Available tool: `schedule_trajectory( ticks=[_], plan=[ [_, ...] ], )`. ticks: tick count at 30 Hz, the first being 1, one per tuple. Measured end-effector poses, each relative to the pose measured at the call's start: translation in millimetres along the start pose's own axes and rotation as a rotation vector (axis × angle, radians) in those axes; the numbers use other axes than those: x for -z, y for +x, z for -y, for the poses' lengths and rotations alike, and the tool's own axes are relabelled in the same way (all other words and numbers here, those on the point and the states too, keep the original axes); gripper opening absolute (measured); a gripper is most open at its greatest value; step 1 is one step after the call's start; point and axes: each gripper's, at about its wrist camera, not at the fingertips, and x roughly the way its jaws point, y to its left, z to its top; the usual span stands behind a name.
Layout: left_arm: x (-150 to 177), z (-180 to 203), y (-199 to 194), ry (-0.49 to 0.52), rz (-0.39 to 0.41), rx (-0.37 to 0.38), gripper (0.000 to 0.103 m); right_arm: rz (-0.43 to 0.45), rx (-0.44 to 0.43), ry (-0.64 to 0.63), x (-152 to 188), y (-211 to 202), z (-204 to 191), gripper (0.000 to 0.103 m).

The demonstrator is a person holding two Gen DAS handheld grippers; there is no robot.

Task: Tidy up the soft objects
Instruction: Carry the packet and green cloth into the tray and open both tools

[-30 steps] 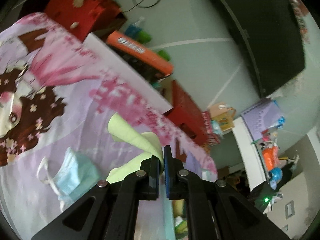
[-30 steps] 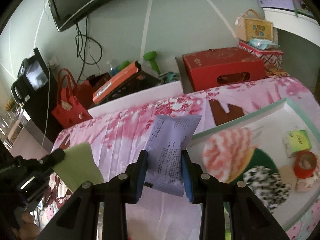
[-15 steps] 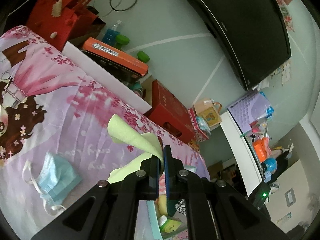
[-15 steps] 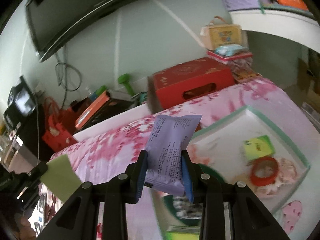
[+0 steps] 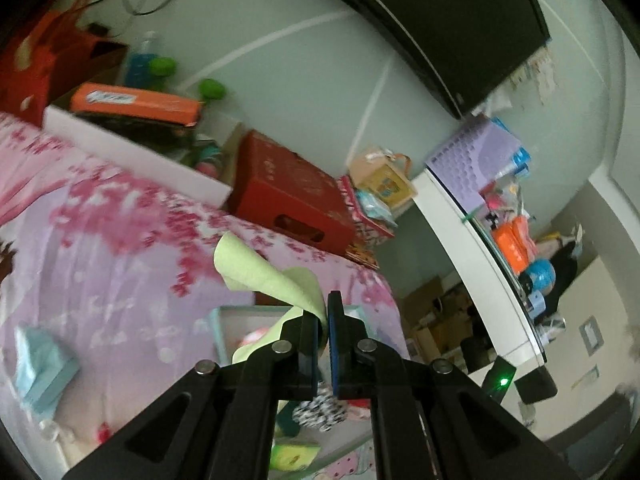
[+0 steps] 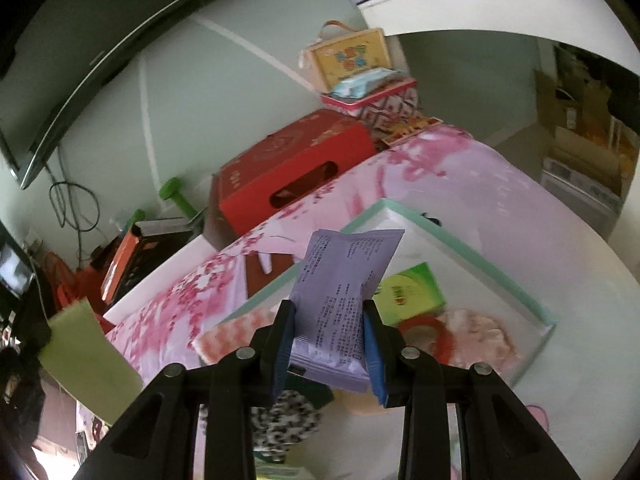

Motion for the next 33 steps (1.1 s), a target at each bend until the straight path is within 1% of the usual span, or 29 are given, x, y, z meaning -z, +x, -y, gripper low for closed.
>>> schedule_trajectory(
  ticks=[3, 6, 8, 11, 14, 19, 24, 28, 31, 33],
  plan=[
    [-2.2, 22.7, 18.6, 0.051, -0.014, 0.016, 0.004, -0.010, 0.006, 0.011, -2.1, 2.8, 8.2, 0.035],
    [-0.5, 37.4, 36.3, 0.077, -0.028, 0.041, 0.004, -0.022, 0.012, 0.012, -2.1, 5.5, 11.7, 0.035],
    [2.1, 42.6, 48.4, 0.086, -0.043, 0.053, 0.004, -0.027, 0.019, 0.014, -2.5, 6.6, 14.6, 0.035],
    [9.5, 48.3, 69.2, 0.114, -0.060, 0.050, 0.004, -0.035, 0.024, 0.021, -3.2, 8.7, 18.7, 0.035],
    [17.7, 44.9, 86.8, 0.123, -0.091, 0.034, 0.004, -0.059, 0.033, 0.013, -1.6, 15.4, 19.5, 0.035],
    [38.7, 17.6, 119.8, 0.063, -0.191, -0.016, 0.004, -0.123, 0.061, 0.010, 5.6, 30.2, 21.5, 0.035],
    [53.0, 0.9, 135.4, 0.038, -0.255, -0.061, 0.004, -0.153, 0.076, 0.003, 9.1, 36.9, 21.7, 0.035],
    [59.3, -6.7, 139.7, 0.014, -0.282, -0.080, 0.004, -0.164, 0.082, 0.001, 9.9, 38.0, 21.7, 0.037],
    [59.3, -6.3, 135.2, 0.013, -0.279, -0.081, 0.004, -0.166, 0.091, -0.014, 8.9, 37.0, 19.1, 0.038],
    [57.6, -4.7, 130.0, 0.016, -0.281, -0.090, 0.007, -0.165, 0.092, -0.028, 8.3, 35.4, 16.2, 0.039]
  ],
)
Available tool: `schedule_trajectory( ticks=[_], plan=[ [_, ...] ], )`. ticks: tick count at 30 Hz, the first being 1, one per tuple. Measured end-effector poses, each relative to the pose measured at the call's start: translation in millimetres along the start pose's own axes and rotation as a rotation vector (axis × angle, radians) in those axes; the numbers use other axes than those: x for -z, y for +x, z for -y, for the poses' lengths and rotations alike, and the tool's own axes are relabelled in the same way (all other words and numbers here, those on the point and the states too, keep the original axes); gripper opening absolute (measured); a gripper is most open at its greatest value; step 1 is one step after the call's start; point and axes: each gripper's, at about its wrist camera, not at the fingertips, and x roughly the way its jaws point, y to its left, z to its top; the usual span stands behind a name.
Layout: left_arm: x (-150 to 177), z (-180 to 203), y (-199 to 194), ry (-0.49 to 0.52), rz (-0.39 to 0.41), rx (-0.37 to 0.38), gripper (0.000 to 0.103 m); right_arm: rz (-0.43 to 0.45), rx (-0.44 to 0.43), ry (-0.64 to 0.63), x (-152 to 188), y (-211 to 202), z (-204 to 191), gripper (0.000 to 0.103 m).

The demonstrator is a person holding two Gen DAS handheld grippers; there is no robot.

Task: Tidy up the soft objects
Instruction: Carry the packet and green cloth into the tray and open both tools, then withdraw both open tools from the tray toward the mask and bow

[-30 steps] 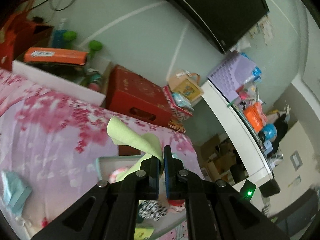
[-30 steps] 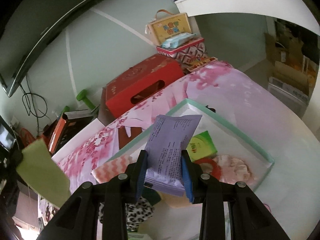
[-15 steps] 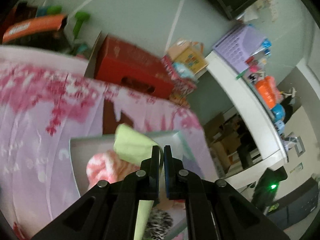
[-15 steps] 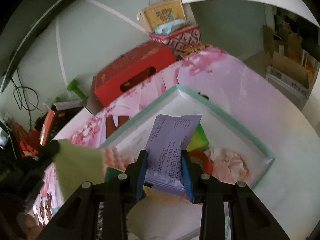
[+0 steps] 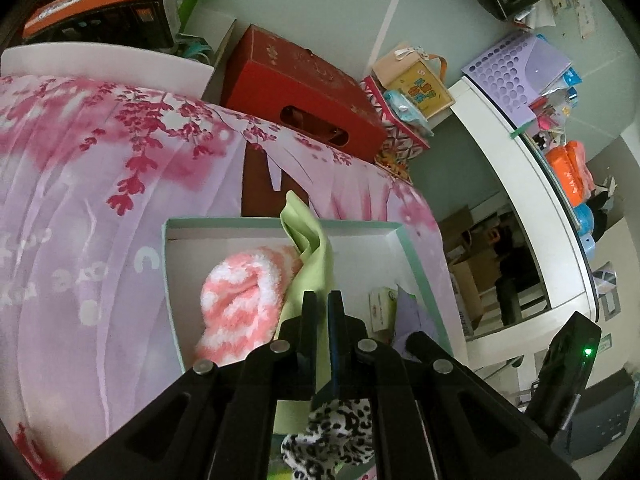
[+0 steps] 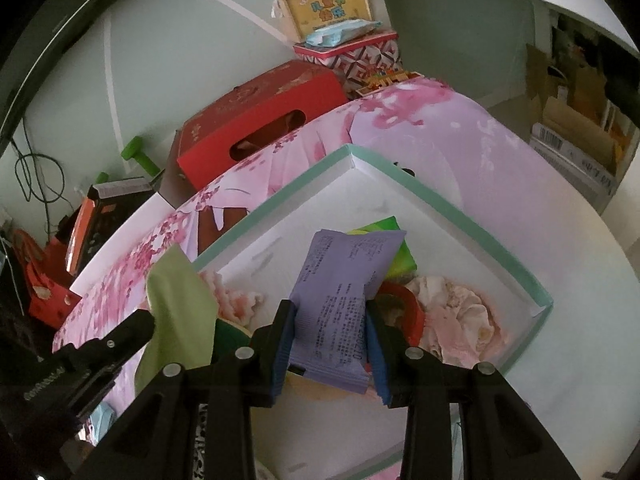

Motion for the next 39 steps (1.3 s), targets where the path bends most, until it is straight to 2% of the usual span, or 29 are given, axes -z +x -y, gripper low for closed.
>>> schedule_trajectory(
  ticks=[2, 4, 6, 8, 12, 14, 16, 18, 19, 22, 25, 39],
  plan=[
    [-0.9, 1.2, -5.4, 0.003, -0.001, -0.019, 0.015, 0.001, -0.004, -0.011, -0.6, -2.4, -2.3, 0.040],
    [-0.2, 3.8, -15.1, 0.013, 0.006, -0.043, 0.030, 0.000, -0.007, -0.020, -0.6, -5.0, -4.3, 0.046],
    [0.0, 6.0, -23.9, 0.021, 0.021, -0.058, 0.035, 0.001, -0.003, -0.030, 0.3, -7.4, -5.9, 0.059],
    [0.1, 8.5, -32.3, 0.033, 0.040, -0.082, 0.038, 0.000, 0.006, -0.048, 1.2, -9.0, -8.8, 0.059],
    [0.5, 7.9, -50.6, 0.048, 0.078, -0.152, 0.056, -0.008, 0.019, -0.052, 2.3, -10.6, -9.6, 0.074],
    [1.1, 5.6, -56.4, 0.049, 0.092, -0.184, 0.063, -0.011, 0.024, -0.050, 2.3, -10.9, -9.0, 0.077],
    [1.4, 2.1, -61.5, 0.049, 0.103, -0.221, 0.078, -0.011, 0.033, -0.050, 2.3, -11.1, -8.3, 0.085],
    [2.2, -2.9, -63.8, 0.045, 0.106, -0.259, 0.093, -0.006, 0.040, -0.051, 2.4, -12.0, -7.7, 0.101],
    [2.7, -5.1, -63.7, 0.044, 0.107, -0.277, 0.096, 0.000, 0.044, -0.054, 2.7, -12.7, -7.5, 0.103],
    [5.7, -10.4, -62.5, 0.060, 0.109, -0.352, 0.097, 0.006, 0.056, -0.057, 3.0, -14.4, -6.4, 0.103],
    [9.7, -13.8, -59.9, 0.069, 0.089, -0.386, 0.097, 0.005, 0.063, -0.053, 3.5, -14.5, -4.7, 0.103],
    [28.4, -42.8, -79.6, 0.021, 0.086, -0.439, 0.097, 0.000, 0.060, -0.076, 8.8, -18.8, -13.4, 0.103]
  ],
)
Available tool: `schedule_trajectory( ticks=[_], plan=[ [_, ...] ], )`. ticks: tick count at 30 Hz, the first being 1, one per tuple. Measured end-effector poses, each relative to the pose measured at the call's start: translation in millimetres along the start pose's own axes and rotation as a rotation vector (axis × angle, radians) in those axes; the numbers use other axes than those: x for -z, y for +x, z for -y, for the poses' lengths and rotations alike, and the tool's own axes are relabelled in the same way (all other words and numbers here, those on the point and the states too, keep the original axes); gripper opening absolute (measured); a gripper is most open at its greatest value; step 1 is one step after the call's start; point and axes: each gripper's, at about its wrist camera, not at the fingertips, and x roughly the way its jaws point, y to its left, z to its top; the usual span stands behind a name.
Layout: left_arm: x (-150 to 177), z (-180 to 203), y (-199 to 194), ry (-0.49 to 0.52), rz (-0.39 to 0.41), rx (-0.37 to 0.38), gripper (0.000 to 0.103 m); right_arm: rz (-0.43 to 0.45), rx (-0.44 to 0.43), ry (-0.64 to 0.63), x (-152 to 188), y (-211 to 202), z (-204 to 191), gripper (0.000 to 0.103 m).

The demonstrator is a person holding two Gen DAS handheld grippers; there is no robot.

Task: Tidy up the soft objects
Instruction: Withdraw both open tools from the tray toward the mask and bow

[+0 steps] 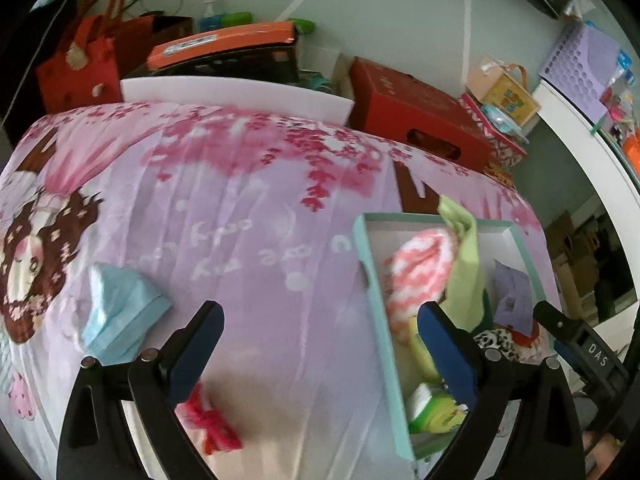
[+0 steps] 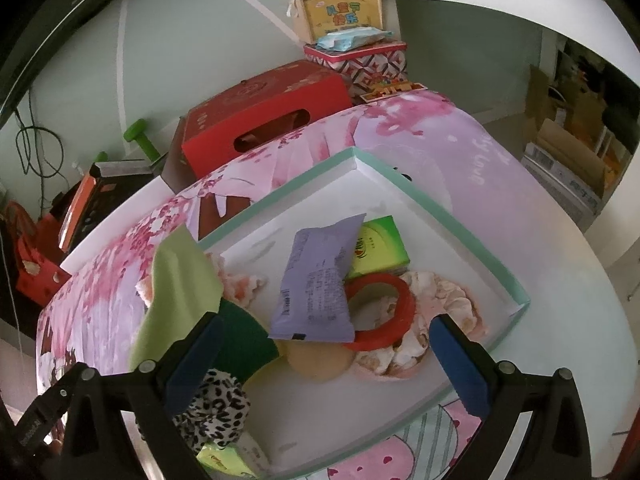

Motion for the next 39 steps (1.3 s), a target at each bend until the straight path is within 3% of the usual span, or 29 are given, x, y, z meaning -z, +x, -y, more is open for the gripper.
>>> schedule_trajectory(
  ticks=[9, 16, 22, 27, 39],
  plan=[
    [3.7, -40.6, -28.0, -0.070, 0.043, -0.044, 0.098, 0.006, -0.032, -0.053, 7.6, -7.4, -25.1, 0.103],
    [6.8, -87.1, -58.8, -0.150, 0.110, -0.107, 0.098, 0.090, -0.136, -0.139, 14.8, -33.7, -71.1, 0.103],
    [8.4, -128.0, -76.7, -0.229, 0.142, -0.158, 0.098, 0.102, -0.236, -0.240, 28.8, -40.4, -122.0, 0.103],
    [14.8, -151.1, -70.7, -0.275, 0.092, -0.217, 0.098, 0.067, -0.298, -0.354, 51.4, -39.3, -164.5, 0.103],
    [25.3, -162.6, -44.0, -0.315, -0.043, -0.185, 0.098, -0.041, -0.289, -0.521, 91.5, -15.7, -206.9, 0.103]
  ],
)
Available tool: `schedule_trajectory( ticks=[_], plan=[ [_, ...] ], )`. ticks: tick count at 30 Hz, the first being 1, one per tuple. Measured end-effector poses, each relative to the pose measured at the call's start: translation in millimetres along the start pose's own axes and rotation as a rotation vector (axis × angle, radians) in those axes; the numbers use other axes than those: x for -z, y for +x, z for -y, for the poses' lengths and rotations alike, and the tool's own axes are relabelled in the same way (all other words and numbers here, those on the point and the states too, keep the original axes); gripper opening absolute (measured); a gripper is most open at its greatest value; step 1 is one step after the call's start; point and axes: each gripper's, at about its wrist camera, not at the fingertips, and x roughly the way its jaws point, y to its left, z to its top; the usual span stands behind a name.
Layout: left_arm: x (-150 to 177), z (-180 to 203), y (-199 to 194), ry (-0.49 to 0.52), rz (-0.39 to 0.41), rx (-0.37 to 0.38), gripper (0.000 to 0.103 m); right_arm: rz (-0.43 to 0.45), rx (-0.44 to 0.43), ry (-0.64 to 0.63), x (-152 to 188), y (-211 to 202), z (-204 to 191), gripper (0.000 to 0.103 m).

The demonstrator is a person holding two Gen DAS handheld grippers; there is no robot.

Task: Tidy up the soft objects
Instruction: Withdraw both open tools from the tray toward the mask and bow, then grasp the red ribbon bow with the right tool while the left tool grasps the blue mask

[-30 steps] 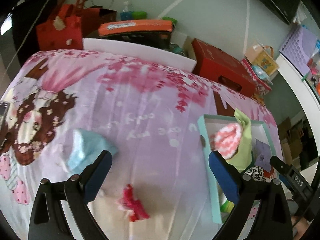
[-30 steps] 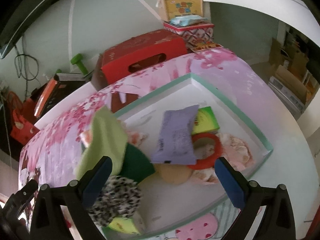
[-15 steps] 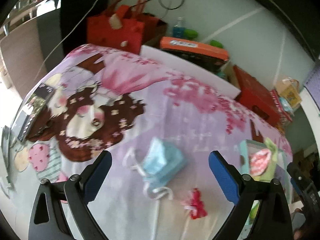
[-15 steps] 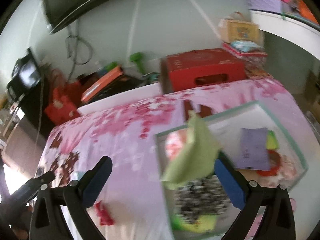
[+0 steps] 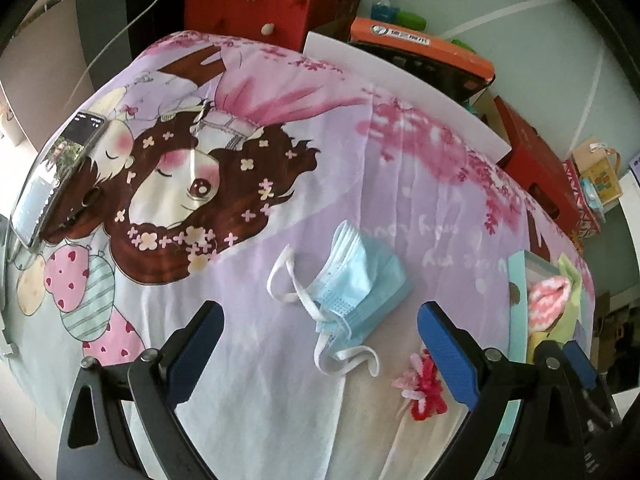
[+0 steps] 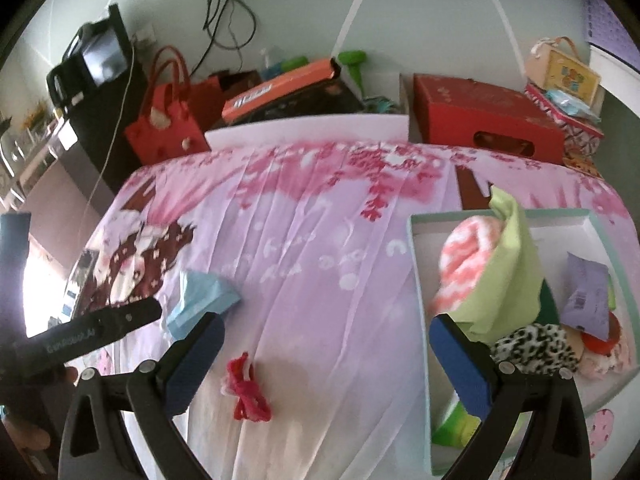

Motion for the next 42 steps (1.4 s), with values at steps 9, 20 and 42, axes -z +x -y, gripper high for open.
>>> schedule_trajectory(
  ticks=[9, 20, 42],
  plan=[
    [-1.1, -6.3, 13.6, -0.022, -0.043, -0.029, 0.098, -0.095, -0.011, -0.073, 11.7, 26.4, -15.1, 0.103],
    [-2.0, -16.1, 25.4, -0.078, -0.087, -0.024, 0.097, -0.184, -0.063, -0.129, 28.4, 48.2, -35.0, 0.103],
    [-1.3, -12.8, 33.5, -0.077, -0.118, 0.023, 0.097, -0.232, 0.060, -0.242, 41.6, 66.8, -43.7, 0.095]
  ],
)
